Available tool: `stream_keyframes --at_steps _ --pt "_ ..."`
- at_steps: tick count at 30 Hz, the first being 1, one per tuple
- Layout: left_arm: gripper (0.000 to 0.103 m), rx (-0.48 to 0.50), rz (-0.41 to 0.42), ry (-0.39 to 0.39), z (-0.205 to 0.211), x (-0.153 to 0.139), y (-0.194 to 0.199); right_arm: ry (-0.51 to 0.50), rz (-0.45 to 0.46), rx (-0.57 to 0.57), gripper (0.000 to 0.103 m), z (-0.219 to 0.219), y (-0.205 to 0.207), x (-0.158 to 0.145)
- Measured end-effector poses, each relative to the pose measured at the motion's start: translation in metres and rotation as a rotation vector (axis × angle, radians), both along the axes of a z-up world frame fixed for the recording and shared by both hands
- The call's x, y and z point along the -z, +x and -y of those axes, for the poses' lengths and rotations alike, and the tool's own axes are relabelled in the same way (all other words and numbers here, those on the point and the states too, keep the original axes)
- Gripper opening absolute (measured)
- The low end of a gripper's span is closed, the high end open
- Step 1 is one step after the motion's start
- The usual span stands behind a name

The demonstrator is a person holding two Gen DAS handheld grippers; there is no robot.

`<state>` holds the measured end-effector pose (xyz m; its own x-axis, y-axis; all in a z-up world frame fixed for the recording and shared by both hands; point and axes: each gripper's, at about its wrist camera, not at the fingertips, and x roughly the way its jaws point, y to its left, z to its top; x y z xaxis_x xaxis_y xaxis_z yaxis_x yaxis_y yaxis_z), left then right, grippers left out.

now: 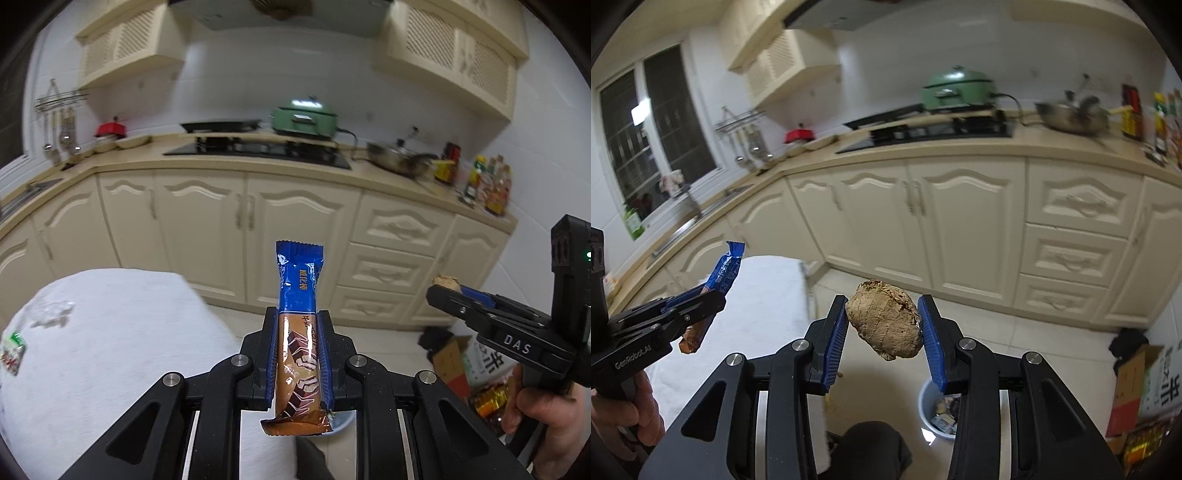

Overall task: Collect trash
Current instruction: 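Carry both items to the blue bin and open both tools to drop them, then move both tools back over the table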

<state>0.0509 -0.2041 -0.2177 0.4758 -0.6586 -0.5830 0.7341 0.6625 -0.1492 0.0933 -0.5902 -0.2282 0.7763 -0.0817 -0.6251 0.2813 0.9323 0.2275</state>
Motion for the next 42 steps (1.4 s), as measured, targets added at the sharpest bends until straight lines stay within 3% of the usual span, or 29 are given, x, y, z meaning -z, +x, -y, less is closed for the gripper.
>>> stream_keyframes --at_steps 4,8,18,27,29,30,31,33,34,37,42 --pt "0.015 0.041 -0.036 0.029 0.034 0.007 0.014 0.024 -0.024 0.053 0.039 0.028 -0.003 0.016" --pt "0.015 0.066 -0.092 0.072 0.094 0.014 0.044 0.046 -0.054 0.096 0.039 0.053 -0.004 0.035" --pt "0.015 0.15 -0.207 0.217 0.223 0.062 0.096 0.166 -0.143 0.158 0.039 0.104 0.009 0.095" --pt "0.017 0.176 -0.259 0.323 0.303 0.108 0.139 0.275 -0.207 0.197 0.041 0.131 0.034 0.149" --pt "0.023 0.179 -0.269 0.349 0.316 0.118 0.146 0.297 -0.232 0.203 0.044 0.135 0.039 0.16" --pt "0.033 0.177 -0.268 0.362 0.321 0.123 0.148 0.301 -0.243 0.211 0.047 0.136 0.041 0.165" --pt "0.052 0.17 -0.269 0.373 0.326 0.125 0.153 0.311 -0.248 0.225 0.056 0.139 0.04 0.17" --pt "0.08 0.137 -0.254 0.373 0.331 0.127 0.159 0.327 -0.259 0.238 0.075 0.142 0.039 0.176" --pt "0.087 0.12 -0.237 0.36 0.331 0.125 0.16 0.327 -0.26 0.246 0.085 0.142 0.038 0.177" --pt "0.097 0.078 -0.197 0.367 0.336 0.124 0.163 0.333 -0.253 0.272 0.103 0.141 0.031 0.176" --pt "0.099 0.042 -0.151 0.345 0.331 0.113 0.159 0.301 -0.308 0.33 0.103 0.139 0.025 0.175"
